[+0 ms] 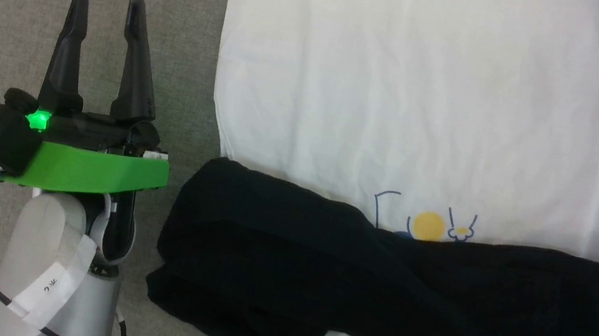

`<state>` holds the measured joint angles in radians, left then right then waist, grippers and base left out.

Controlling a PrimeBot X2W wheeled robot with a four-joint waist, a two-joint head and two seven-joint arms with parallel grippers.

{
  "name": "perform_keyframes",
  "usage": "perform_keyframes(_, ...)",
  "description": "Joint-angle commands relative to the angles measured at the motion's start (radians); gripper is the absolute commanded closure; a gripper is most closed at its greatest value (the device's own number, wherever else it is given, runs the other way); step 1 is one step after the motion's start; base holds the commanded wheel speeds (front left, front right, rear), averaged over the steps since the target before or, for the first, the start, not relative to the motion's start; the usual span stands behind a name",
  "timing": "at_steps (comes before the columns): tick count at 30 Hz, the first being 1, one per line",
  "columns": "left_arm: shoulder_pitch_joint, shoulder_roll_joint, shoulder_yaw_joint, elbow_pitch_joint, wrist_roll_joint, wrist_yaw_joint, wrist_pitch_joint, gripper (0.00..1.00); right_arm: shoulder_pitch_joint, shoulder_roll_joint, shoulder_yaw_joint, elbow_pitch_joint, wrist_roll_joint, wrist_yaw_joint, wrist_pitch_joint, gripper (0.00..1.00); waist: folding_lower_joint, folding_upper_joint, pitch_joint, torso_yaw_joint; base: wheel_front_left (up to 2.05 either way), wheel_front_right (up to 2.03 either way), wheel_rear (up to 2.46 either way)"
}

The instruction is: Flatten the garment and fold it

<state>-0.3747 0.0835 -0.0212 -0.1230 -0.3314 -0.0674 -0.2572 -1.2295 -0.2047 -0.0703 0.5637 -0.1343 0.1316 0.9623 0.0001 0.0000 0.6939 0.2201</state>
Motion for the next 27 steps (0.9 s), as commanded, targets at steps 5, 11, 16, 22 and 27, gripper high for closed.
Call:
perform_keyframes(5,-0.051,-0.004,0.002,0.028,0.029,-0.026,-0.004,0.00,0.030,-0.012,0.037,0.023,0.053,-0.001,0.109,1.00,-0.0001,0.0000,0.007,-0.003,0.00,0.00,0.00)
perform_keyframes(11,-0.245,0.092,-0.040,0.087,0.015,-0.051,0.112,0.00,0.010,-0.015,0.072,-0.045,0.091,-0.001,0.106,1.00,-0.0001,0.0000,-0.002,-0.033,0.00,0.00,0.00)
perform_keyframes(16,-0.496,0.148,-0.073,0.215,-0.089,-0.058,0.428,0.00,-0.006,-0.010,0.114,-0.079,0.126,-0.001,0.095,1.00,-0.0001,0.0000,0.000,-0.071,0.00,0.00,0.00)
perform_keyframes(22,-0.729,0.208,-0.112,0.430,-0.138,-0.040,0.798,0.00,-0.024,-0.001,0.181,-0.106,0.172,-0.001,0.065,1.00,-0.0001,0.0000,0.018,-0.128,0.00,0.00,0.00)
perform_keyframes(27,-0.820,0.227,-0.149,0.546,-0.117,-0.006,0.968,0.00,-0.034,0.014,0.220,-0.115,0.220,-0.001,0.052,1.00,-0.0001,0.0000,0.035,-0.173,0.00,0.00,0.00)
